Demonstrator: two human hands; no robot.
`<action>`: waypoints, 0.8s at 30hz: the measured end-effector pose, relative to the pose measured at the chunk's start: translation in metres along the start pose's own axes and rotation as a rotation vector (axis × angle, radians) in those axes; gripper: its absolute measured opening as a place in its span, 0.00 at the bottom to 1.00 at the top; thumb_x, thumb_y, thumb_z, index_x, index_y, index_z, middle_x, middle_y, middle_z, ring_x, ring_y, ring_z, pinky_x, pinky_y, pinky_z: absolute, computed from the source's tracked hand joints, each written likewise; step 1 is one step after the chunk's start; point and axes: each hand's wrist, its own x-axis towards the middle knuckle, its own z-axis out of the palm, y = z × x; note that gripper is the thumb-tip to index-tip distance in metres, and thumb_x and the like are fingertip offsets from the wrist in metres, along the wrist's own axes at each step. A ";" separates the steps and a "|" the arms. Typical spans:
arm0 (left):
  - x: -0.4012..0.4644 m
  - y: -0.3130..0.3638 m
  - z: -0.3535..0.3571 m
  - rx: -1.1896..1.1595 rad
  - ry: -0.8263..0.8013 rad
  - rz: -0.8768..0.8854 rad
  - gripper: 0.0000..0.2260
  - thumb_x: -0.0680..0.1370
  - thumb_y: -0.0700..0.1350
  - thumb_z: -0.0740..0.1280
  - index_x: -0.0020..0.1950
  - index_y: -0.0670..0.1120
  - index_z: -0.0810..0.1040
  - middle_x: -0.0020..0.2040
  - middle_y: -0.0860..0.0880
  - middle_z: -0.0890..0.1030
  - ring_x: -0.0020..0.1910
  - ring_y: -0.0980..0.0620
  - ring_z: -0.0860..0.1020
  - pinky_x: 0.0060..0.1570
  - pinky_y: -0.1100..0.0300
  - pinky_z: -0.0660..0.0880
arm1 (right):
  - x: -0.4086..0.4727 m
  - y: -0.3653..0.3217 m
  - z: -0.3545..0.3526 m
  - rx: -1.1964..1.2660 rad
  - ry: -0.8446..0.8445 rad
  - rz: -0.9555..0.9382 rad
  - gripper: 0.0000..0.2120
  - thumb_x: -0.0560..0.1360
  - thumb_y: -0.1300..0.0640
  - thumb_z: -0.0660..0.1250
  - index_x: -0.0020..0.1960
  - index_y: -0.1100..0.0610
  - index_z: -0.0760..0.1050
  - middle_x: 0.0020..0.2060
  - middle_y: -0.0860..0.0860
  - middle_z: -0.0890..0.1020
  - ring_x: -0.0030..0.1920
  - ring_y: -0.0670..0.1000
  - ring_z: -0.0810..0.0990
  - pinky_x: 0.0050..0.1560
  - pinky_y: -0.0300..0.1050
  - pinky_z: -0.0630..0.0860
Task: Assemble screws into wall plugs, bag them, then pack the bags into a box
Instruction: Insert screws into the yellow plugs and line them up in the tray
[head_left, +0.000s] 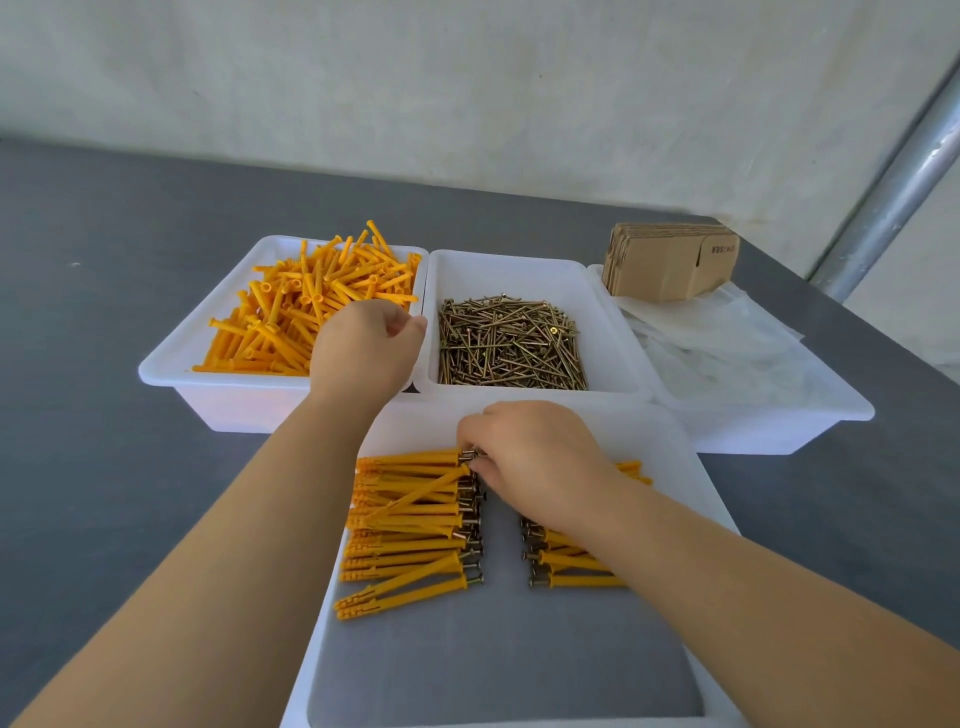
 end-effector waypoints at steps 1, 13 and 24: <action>0.000 0.000 0.000 -0.002 -0.003 -0.002 0.13 0.81 0.51 0.63 0.55 0.45 0.83 0.45 0.49 0.82 0.45 0.49 0.79 0.39 0.59 0.70 | -0.001 0.000 -0.002 0.034 0.023 -0.003 0.09 0.80 0.53 0.61 0.58 0.53 0.74 0.48 0.50 0.78 0.48 0.54 0.78 0.44 0.50 0.77; -0.001 0.000 -0.002 -0.008 -0.015 -0.019 0.12 0.81 0.50 0.63 0.52 0.45 0.83 0.42 0.48 0.82 0.43 0.48 0.79 0.37 0.60 0.70 | -0.004 -0.013 -0.002 0.128 -0.025 -0.149 0.10 0.75 0.55 0.65 0.55 0.50 0.78 0.49 0.47 0.75 0.49 0.49 0.74 0.41 0.46 0.76; -0.002 0.001 -0.003 0.006 -0.039 -0.015 0.12 0.81 0.51 0.63 0.52 0.45 0.82 0.43 0.47 0.83 0.43 0.47 0.79 0.38 0.59 0.71 | -0.003 -0.009 -0.004 0.100 -0.052 -0.196 0.07 0.77 0.53 0.66 0.53 0.51 0.81 0.51 0.48 0.77 0.54 0.50 0.74 0.48 0.50 0.76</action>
